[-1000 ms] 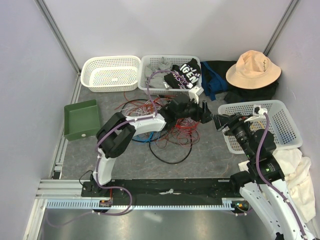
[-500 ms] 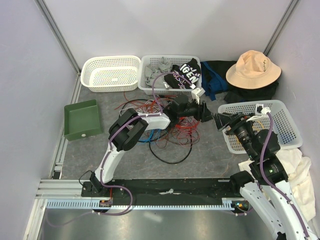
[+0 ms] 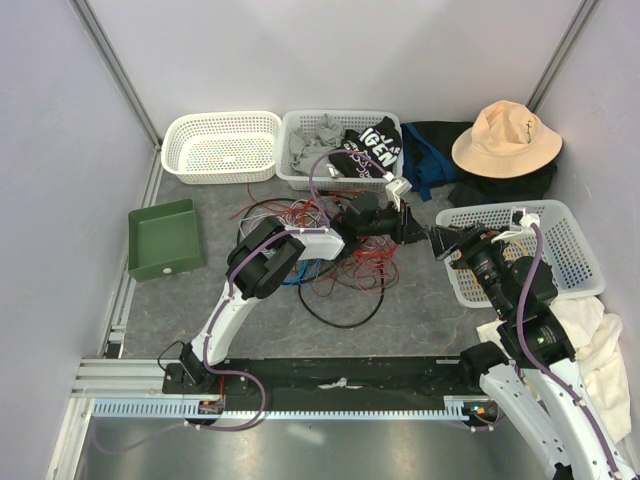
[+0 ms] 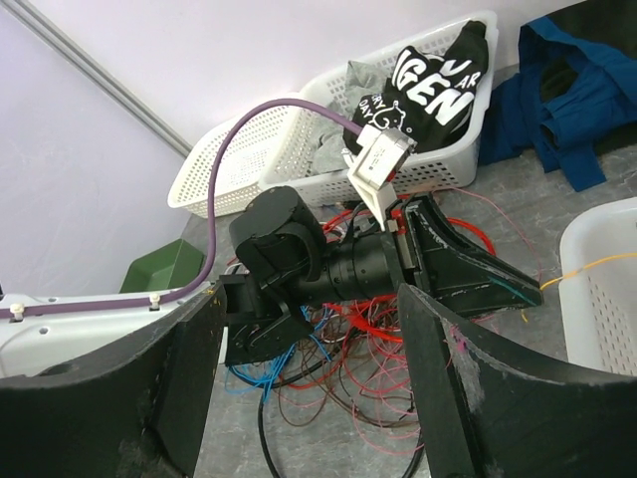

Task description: Untangle the cables

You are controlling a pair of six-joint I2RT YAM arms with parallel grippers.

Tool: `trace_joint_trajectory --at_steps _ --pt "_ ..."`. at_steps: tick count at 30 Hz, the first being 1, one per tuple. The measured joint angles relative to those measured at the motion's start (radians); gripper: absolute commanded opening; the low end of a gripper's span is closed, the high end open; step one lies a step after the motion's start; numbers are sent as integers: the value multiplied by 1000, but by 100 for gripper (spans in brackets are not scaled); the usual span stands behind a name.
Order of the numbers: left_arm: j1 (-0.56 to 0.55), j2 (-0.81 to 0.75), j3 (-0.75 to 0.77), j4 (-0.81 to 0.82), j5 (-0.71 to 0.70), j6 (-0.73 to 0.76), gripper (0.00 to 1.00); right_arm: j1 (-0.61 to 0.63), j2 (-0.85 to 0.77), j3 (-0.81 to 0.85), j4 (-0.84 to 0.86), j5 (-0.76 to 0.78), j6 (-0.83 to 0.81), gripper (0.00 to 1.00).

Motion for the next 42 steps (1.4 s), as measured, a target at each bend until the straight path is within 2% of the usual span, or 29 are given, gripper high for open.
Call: trace_joint_trajectory --at_steps 3,8,15,20,25,27,28,30,31,34,36,42 --pt "0 0 0 20 10 -12 2 0 2 0 -1 10 -4 77" --pt "0 -47 -90 58 8 -14 2 1 10 31 -30 37 -21 78" --pt "1 -240 -229 60 0 -14 2 5 10 96 -40 45 -30 77" --pt "-18 -341 -188 95 -1 -18 2 5 10 118 -45 44 -29 78" --pt "-89 -293 -26 75 0 -22 2 5 10 136 -45 44 -29 78" --pt "-130 -226 88 53 2 -23 23 5 10 137 -45 44 -29 78" --pt "-148 -193 132 38 3 -25 38 5 10 137 -46 44 -29 78" --pt "-175 -124 219 -8 8 -33 82 5 10 137 -48 44 -29 78" --pt "-187 -97 244 -41 11 -38 99 6 10 138 -52 45 -29 78" --pt "-195 -73 240 -142 -24 -42 100 6 6 158 -65 59 -32 79" --pt "-188 -93 185 -168 -64 -34 100 6 7 171 -63 60 -31 79" --pt "-106 -273 -42 -272 -196 -23 100 7 8 189 -53 55 -29 79"
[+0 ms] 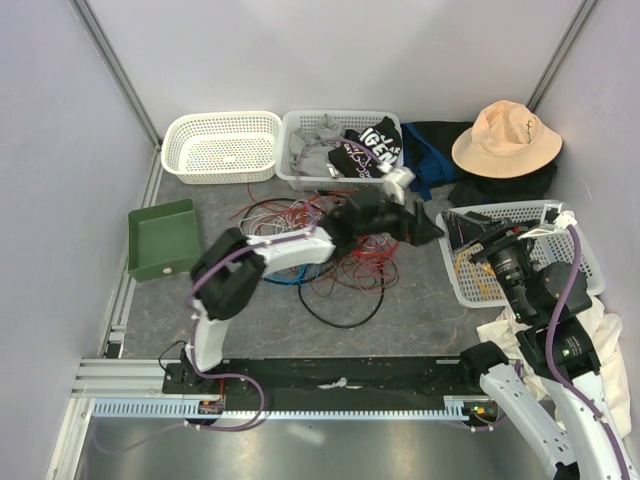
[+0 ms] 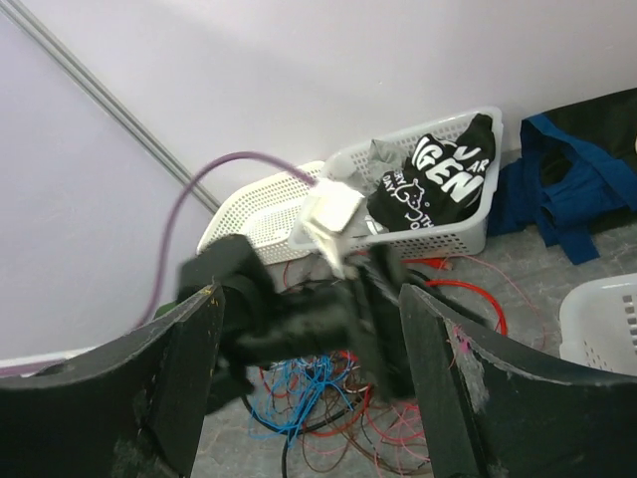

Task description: Untangle the cables

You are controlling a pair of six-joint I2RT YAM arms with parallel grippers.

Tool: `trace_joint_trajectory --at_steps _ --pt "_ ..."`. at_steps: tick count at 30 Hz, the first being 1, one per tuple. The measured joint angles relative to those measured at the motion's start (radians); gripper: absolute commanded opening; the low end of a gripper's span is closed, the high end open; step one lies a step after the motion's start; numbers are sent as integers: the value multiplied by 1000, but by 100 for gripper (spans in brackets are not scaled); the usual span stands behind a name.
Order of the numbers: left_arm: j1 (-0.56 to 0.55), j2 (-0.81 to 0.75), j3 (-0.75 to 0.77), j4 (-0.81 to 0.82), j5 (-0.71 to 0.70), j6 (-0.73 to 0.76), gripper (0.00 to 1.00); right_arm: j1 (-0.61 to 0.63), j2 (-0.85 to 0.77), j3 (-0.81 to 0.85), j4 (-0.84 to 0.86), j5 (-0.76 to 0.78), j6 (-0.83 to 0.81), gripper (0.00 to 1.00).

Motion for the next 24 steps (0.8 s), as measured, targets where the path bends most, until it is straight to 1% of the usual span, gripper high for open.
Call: trace_joint_trajectory --at_steps 4,7,11,15,16,17,19,20,22,23,24 --pt "155 -266 -238 -61 -101 -32 100 0 -5 -35 24 -13 8 80" --pt "266 -430 -333 -146 -200 -40 100 0 4 -78 33 -29 12 80" --pt "327 -583 -389 -340 -341 -39 100 0 60 -136 56 -76 26 80" --pt "344 -694 -473 -473 -412 -39 99 0 103 -203 82 -117 38 79" --pt "345 -718 -497 -490 -415 -39 98 0 110 -221 90 -125 40 80" --pt "346 -741 -519 -509 -414 -39 93 0 114 -234 95 -129 42 80" --pt "346 -782 -556 -541 -403 -39 89 0 126 -261 117 -142 48 79" --pt "346 -789 -562 -550 -400 -39 84 0 134 -273 131 -148 53 79" --pt "346 -787 -575 -555 -389 -39 77 0 147 -294 161 -162 64 79" --pt "346 -778 -581 -557 -383 -39 72 0 154 -304 175 -167 72 79" --pt "346 -764 -588 -557 -377 -40 70 0 162 -313 190 -175 79 79"
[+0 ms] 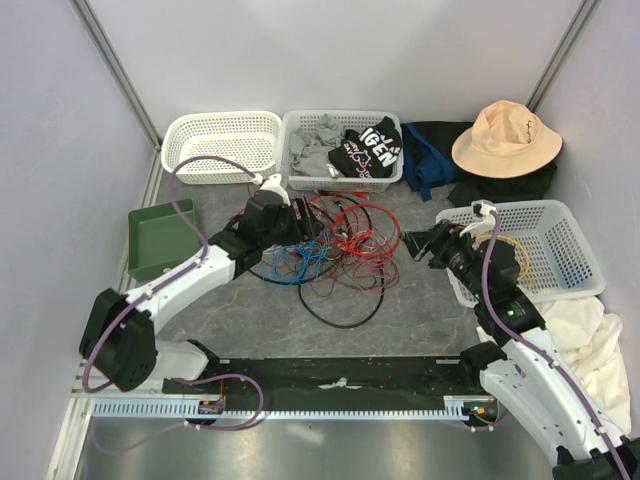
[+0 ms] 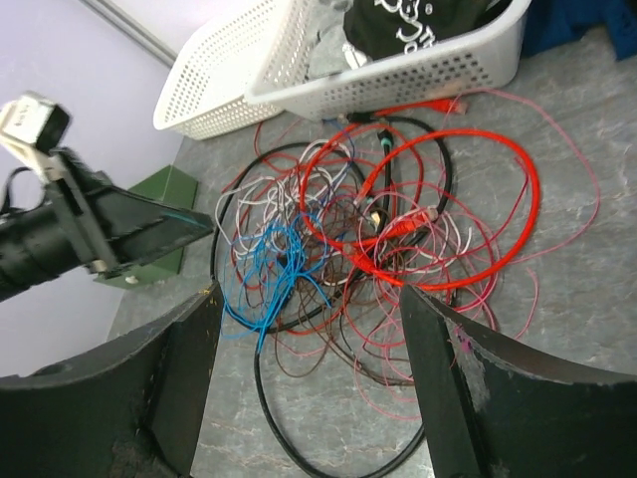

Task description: Untangle the cables

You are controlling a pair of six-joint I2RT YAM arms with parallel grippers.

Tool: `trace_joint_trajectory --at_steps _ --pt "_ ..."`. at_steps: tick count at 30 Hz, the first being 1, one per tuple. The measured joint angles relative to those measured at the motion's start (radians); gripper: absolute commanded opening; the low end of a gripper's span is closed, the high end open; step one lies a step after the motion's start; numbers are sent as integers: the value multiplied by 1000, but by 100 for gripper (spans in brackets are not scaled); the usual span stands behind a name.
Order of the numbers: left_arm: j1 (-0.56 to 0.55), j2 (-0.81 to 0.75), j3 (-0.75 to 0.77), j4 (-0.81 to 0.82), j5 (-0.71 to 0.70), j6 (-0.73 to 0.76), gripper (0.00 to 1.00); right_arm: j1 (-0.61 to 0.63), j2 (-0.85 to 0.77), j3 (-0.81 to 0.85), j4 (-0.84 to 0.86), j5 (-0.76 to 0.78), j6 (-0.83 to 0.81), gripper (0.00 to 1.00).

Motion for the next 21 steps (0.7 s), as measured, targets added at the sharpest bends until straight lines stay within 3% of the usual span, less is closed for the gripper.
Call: trace_joint_trajectory --at_steps 2,7,18,21 --pt "0 55 -8 3 15 -2 64 0 19 -18 25 -11 9 79" --pt "-1 207 -32 6 55 -18 63 0 53 -55 49 -18 11 79" --pt "-33 268 2 55 76 -26 64 0 82 -95 105 -27 24 79" --pt "-47 299 20 61 77 -27 54 0 84 -108 112 -31 29 78"
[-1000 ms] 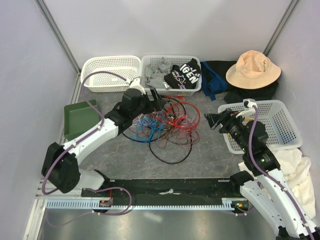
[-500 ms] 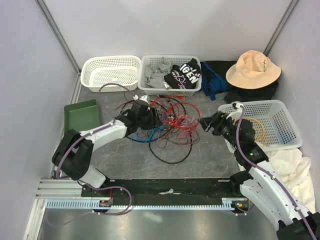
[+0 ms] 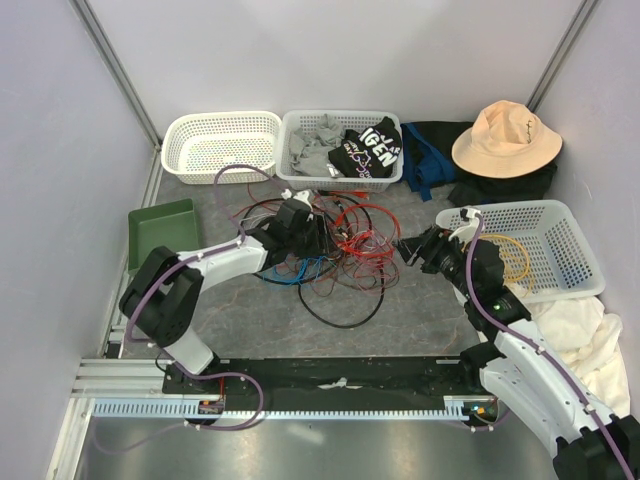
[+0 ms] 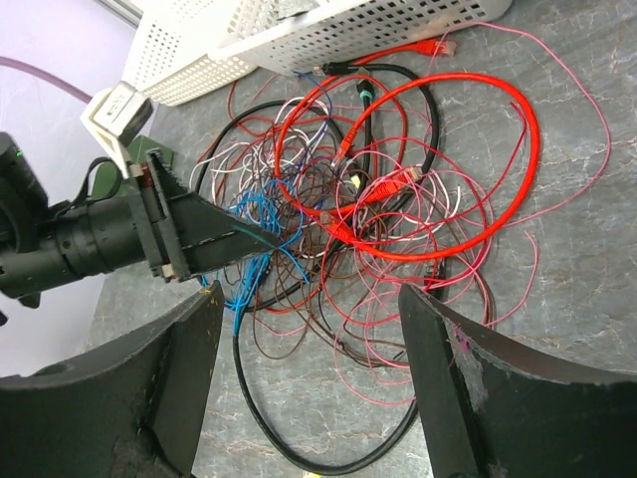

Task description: Untangle the cables

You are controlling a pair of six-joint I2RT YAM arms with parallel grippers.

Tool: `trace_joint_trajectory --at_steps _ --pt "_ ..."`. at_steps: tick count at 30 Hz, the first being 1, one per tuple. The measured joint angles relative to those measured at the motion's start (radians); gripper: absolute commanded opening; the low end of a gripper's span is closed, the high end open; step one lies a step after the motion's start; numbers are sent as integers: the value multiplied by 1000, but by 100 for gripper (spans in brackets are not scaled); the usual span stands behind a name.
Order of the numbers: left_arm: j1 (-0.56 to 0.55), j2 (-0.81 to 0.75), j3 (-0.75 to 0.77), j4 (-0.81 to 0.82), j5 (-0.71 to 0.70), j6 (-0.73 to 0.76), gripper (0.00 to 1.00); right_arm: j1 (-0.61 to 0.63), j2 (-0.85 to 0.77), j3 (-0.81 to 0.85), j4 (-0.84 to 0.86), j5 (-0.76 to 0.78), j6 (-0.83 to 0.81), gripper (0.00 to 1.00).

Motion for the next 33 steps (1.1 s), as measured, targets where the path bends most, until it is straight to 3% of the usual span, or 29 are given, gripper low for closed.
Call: trace_joint_trajectory --at_steps 3,4,7,11,14,20,28,33 --pt "-6 44 20 3 0 -3 31 0 0 -3 1 -1 1 78" --pt "-6 53 23 4 0 -6 17 0 0 -3 2 -1 1 78" --pt "-6 60 24 -11 0 -3 2 0 -5 -3 0 -1 0 78" --pt "-13 -32 37 -103 -36 18 2 0 -24 -3 -1 0 -5 78" --pt "-25 -187 117 -211 -89 61 2 0 -27 -3 0 0 -8 77" --pt "-31 -428 474 -336 -162 172 2 7 -11 -3 14 -5 -7 76" --pt "-31 -394 971 -462 -160 273 2 89 76 15 53 -29 -20 76" --pt "-31 -348 1061 -512 -142 303 2 186 136 69 54 -21 -60 76"
